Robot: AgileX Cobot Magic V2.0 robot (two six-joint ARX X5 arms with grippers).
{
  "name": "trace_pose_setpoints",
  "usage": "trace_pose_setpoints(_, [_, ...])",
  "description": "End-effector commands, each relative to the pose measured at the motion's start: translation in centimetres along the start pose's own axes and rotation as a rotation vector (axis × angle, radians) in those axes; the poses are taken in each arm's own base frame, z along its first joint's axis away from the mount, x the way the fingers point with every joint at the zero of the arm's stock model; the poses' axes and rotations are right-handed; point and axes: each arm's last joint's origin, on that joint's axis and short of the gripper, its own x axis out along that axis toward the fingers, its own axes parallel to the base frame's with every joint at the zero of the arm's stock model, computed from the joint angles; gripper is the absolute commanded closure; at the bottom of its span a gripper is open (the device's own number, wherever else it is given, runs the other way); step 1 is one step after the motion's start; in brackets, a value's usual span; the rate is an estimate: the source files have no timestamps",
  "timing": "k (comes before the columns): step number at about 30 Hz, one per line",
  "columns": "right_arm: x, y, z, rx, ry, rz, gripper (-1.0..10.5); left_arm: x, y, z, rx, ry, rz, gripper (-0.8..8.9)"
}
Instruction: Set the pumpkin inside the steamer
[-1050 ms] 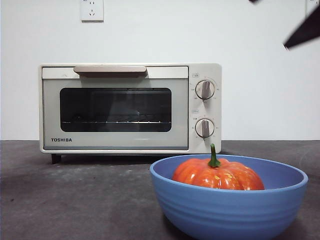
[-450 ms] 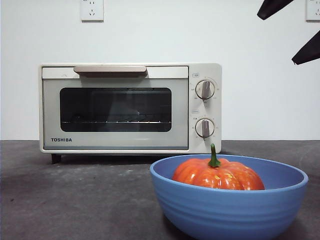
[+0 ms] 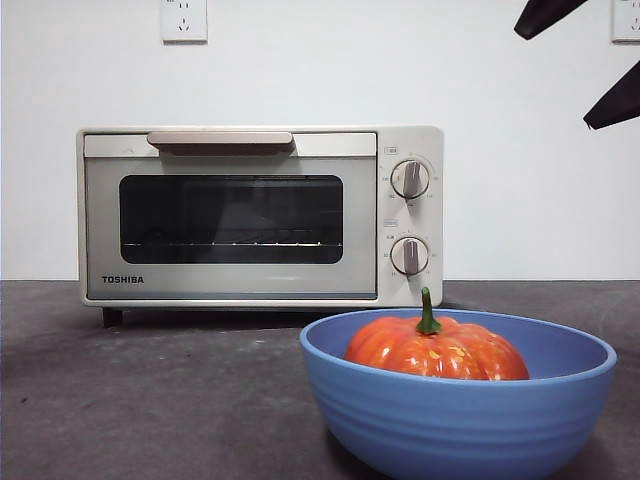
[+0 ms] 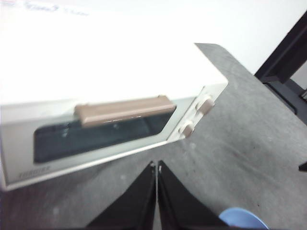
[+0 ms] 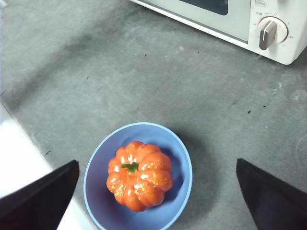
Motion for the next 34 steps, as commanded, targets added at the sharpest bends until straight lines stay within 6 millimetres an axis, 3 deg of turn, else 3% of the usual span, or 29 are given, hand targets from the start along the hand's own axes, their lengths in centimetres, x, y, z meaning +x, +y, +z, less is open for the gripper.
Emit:
trace_pose_setpoints(1, [0.0,0.1,0.3,0.004,-0.006,0.006,4.3,1.6,0.1,1.8,0.01,-0.013,0.003,7.96])
trace_pose_setpoints(10, [0.0,0.1,0.3,0.004,-0.007,0.006,4.3,7.6,1.2,4.7,0.072,0.039,-0.021,7.97])
trace_pose_setpoints(18, [0.0,0.1,0.3,0.004,-0.007,0.006,4.3,12.0,1.9,4.6,0.111,0.077,-0.007,7.97])
trace_pose_setpoints(24, [0.0,0.1,0.3,0.005,-0.007,0.006,4.3,14.2,2.2,4.0,0.145,0.086,0.015,7.97])
trace_pose_setpoints(34, [0.0,0.1,0.3,0.004,-0.007,0.005,4.3,15.9,2.1,3.1,0.182,0.118,0.015,7.97])
